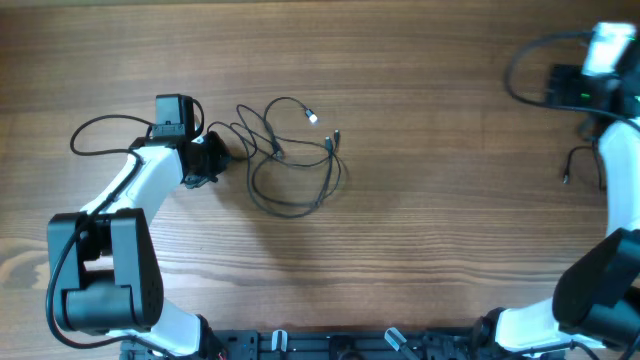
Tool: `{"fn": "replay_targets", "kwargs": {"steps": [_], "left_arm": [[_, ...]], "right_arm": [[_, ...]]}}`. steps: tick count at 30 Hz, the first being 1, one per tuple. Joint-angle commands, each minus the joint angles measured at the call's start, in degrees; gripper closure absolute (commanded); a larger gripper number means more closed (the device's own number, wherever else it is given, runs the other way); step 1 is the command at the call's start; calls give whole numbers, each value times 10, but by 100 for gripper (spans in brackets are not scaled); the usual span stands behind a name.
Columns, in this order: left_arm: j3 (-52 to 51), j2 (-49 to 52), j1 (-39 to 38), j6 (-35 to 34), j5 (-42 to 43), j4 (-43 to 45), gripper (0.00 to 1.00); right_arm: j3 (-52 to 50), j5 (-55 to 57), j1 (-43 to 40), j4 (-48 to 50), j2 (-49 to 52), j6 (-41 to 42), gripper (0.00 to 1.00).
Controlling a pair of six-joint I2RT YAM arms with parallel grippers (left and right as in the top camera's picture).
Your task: Untangle cables
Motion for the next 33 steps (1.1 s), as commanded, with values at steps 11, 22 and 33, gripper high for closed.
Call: {"fn": "replay_targets", "kwargs": {"steps": [11, 22, 33], "left_arm": [[-2, 8, -55, -1, 111, 4, 96], [-2, 8, -210, -1, 164, 32, 83], [0, -4, -382, 23, 199, 211, 58]], "right_arm": [[-87, -329, 376, 14, 76, 226, 3], [-87, -320, 334, -12, 75, 256, 2], [-87, -281, 170, -150, 75, 281, 0]]}}
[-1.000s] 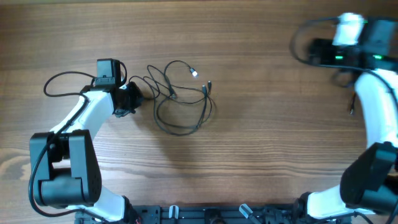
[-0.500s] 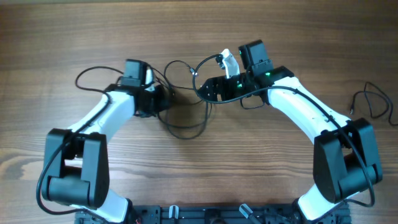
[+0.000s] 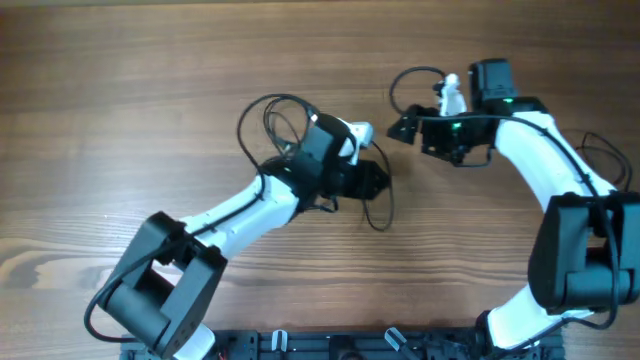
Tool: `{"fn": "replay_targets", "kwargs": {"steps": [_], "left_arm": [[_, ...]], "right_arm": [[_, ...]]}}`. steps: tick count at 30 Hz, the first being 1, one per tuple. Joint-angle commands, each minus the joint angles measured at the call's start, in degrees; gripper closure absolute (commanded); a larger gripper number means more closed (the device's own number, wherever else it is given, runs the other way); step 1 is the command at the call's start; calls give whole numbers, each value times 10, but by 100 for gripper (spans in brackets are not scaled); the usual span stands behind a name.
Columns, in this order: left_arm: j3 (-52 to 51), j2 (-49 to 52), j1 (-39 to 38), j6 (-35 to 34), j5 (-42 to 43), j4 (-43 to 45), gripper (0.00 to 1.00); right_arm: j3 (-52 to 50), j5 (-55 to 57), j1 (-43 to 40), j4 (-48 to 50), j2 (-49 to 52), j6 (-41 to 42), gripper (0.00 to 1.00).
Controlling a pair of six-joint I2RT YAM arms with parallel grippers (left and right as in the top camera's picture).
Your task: Untangle cables
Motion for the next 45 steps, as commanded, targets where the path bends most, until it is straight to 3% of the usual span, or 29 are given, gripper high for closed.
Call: {"fn": "replay_targets", "kwargs": {"steps": [1, 3, 6, 9, 10, 11, 12, 14, 17, 22, 25, 30, 31, 33, 34, 37, 41, 45], "left_arm": [[2, -18, 35, 35, -13, -59, 58], [2, -41, 72, 35, -32, -112, 54], [2, -80, 140, 57, 15, -179, 29], [2, -101, 191, 84, 10, -269, 28], [2, -101, 201, 79, -19, -295, 21], [2, -101, 211, 65, -52, -319, 3], [2, -100, 223, 31, -102, -347, 0], [2, -100, 235, -12, -163, -375, 0], [2, -100, 244, -28, -185, -374, 0], [2, -99, 246, -31, -214, -347, 0], [2, -99, 246, -83, -228, -346, 0], [2, -99, 245, -85, -228, -347, 0], [2, -99, 245, -85, -228, -348, 0], [2, -99, 245, -85, -227, -354, 0], [2, -99, 245, -85, -221, -356, 0], [1, -99, 245, -85, -203, -351, 0], [1, -98, 244, -88, -195, -335, 0], [1, -96, 244, -189, -126, -296, 0]], "right_arm": [[2, 9, -27, -43, 6, -20, 0], [1, 9, -25, -56, 6, -36, 0], [0, 7, -9, -52, 7, -36, 0], [0, 6, 18, -36, 7, -34, 0], [0, 3, 29, -29, 7, -35, 0], [-1, -7, 42, -18, 7, -35, 0], [-1, -24, 60, -1, 7, -36, 0], [-1, -31, 101, 37, 7, -37, 0], [-5, 4, 154, 105, 7, -36, 0], [-7, 214, 234, 230, 10, -54, 0], [-7, 226, 255, 297, 38, -107, 0], [-7, 223, 256, 339, 101, -161, 2], [-7, 217, 256, 339, 117, -182, 21], [-7, 210, 256, 336, 125, -184, 75], [-7, 210, 256, 336, 124, -179, 96], [14, 211, 254, 313, 90, -136, 96], [28, 211, 254, 288, -23, -137, 96], [28, 219, 254, 253, -84, -141, 96]]}}
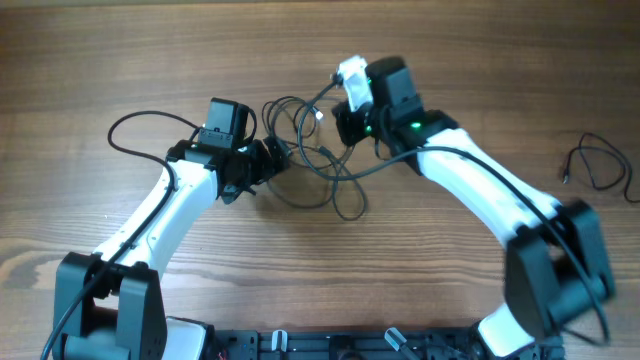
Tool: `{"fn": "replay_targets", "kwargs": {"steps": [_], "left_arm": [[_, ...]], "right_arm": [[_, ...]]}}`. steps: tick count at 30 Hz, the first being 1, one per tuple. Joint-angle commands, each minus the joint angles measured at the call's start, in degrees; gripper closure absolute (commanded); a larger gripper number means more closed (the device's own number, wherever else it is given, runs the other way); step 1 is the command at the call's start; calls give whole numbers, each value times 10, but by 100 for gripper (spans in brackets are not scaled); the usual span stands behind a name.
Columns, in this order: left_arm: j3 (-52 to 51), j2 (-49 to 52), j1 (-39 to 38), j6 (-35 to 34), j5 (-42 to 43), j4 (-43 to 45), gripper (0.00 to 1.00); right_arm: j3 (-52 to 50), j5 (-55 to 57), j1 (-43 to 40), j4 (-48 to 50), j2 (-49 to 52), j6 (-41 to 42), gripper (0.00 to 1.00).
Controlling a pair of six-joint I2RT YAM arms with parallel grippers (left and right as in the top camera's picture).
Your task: Untangle cables
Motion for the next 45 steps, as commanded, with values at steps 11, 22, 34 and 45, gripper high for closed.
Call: {"fn": "replay_targets", "kwargs": {"steps": [11, 22, 34, 45], "left_arm": [[-1, 2, 2, -249, 156, 262, 0], [-1, 79, 22, -301, 168, 370, 5], [-1, 125, -18, -315, 203, 419, 88], [-1, 125, 231, -174, 116, 44, 96]], "right_arm": [[11, 4, -2, -120, -121, 2, 96], [11, -164, -2, -155, -121, -69, 96], [11, -178, 15, -209, -121, -59, 95], [15, -54, -297, -221, -325, 144, 96]]}}
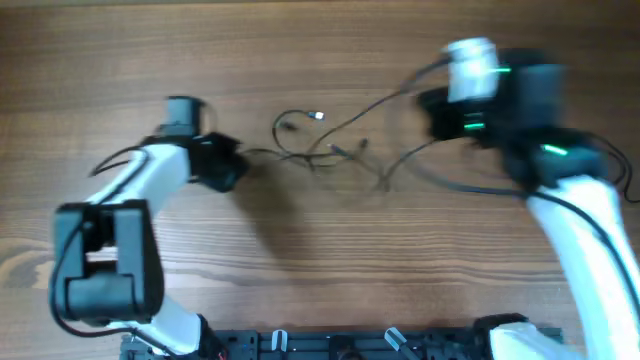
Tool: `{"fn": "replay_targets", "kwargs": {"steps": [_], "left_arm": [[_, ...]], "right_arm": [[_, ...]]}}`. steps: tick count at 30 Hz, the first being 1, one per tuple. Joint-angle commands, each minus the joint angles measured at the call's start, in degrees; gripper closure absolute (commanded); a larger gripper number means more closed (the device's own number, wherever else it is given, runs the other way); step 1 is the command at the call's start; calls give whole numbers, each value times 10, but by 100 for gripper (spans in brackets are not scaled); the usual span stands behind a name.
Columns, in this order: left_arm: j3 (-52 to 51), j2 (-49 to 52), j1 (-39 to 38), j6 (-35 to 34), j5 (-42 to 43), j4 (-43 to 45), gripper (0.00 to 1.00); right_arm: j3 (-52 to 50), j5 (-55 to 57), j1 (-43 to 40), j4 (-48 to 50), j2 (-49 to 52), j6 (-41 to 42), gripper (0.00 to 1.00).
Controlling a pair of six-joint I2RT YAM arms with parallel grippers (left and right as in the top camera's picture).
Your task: Untangle cables
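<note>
Thin black cables (330, 152) lie stretched across the middle of the table in the overhead view, still crossing in a small knot near the centre. A white-tipped plug (317, 116) sticks up from a loop. My left gripper (232, 168) sits at the cables' left end, shut on a strand. My right gripper (432, 112) is blurred by motion at the right end, raised, with strands running into it. Its fingers themselves are hard to make out.
A separate black cable (622, 172) lies near the right edge of the wooden table (320, 260), partly behind my right arm. The arm bases stand along the front edge.
The grippers were close together over a bunched tangle. Now the left one is farther left and the right one far to the right, and the cables are drawn out into a long spread.
First my left gripper was at the left edge of a coiled tangle and the right arm was far off at the back right. Then both grippers met beside the tangle. Then they gripped it from either side, and now it is pulled apart between them.
</note>
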Motion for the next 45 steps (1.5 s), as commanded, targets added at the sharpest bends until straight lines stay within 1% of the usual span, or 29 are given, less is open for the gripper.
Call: {"fn": "replay_targets", "kwargs": {"steps": [1, 3, 4, 6, 8, 9, 11, 12, 15, 17, 18, 19, 21, 23, 25, 27, 28, 31, 34, 36, 39, 40, 42, 44, 45], "left_arm": [[-2, 5, 122, 94, -30, -46, 96], [-2, 5, 172, 108, -30, -63, 96], [-2, 5, 185, 108, -30, -70, 96], [-2, 5, 195, 122, -30, -68, 96], [-2, 5, 194, 125, -30, -64, 96], [-2, 5, 191, 125, -30, -65, 96], [-2, 5, 172, 125, -30, -65, 96], [-2, 5, 164, 125, -30, -65, 96], [-2, 5, 137, 125, -31, -64, 96], [-2, 5, 101, 125, -57, -64, 96], [-2, 5, 90, 125, -68, -64, 96], [-2, 5, 72, 125, -83, -64, 96], [-2, 5, 47, 125, -90, -63, 96], [-2, 5, 22, 125, -91, -57, 96], [-2, 5, -1, 124, -99, -43, 96], [-2, 5, -24, 124, -111, -26, 96], [-2, 5, -39, 124, -119, -15, 96], [-2, 5, -70, 124, -144, -6, 96], [-2, 5, -95, 124, -179, -6, 96], [-2, 5, -109, 124, -181, -6, 96], [-2, 5, -124, 120, -181, -5, 96], [-2, 5, -130, 120, -181, -3, 96], [-2, 5, -138, 120, -181, 0, 96], [-2, 5, -143, 120, -181, 1, 96], [-2, 5, -146, 120, -181, 1, 96]], "right_arm": [[12, 29, -153, -2, -85, 63, 96], [12, 38, -249, -19, -102, 115, 96], [12, 35, -279, -30, -102, 142, 96], [12, 23, -311, -42, -94, 149, 96], [12, 13, -314, -42, -84, 144, 96], [12, -17, -313, -41, -80, 129, 96], [12, -151, -299, -21, -66, 54, 96], [12, -172, -293, -14, -64, 47, 95], [12, -180, -274, 21, -64, 45, 95], [12, -176, -261, 83, -70, 49, 96], [12, -168, -261, 108, -70, 49, 95], [12, -124, -261, 150, -69, 68, 95], [12, -34, -261, 185, -63, 83, 96], [12, 26, -261, 210, -50, 87, 96], [12, 45, -261, 245, -22, 87, 96], [12, 45, -261, 304, 17, 88, 95], [21, 52, -262, 351, 54, 89, 96], [88, 91, -263, 393, 141, 87, 95], [178, 175, -263, 406, 226, 70, 95], [237, 190, -265, 424, 275, 55, 95], [334, 195, -274, 434, 339, 59, 95], [362, 226, -279, 445, 361, 59, 95], [376, 314, -288, 473, 393, 56, 95], [376, 360, -296, 475, 417, 55, 95], [376, 365, -301, 463, 440, 55, 95]]}}
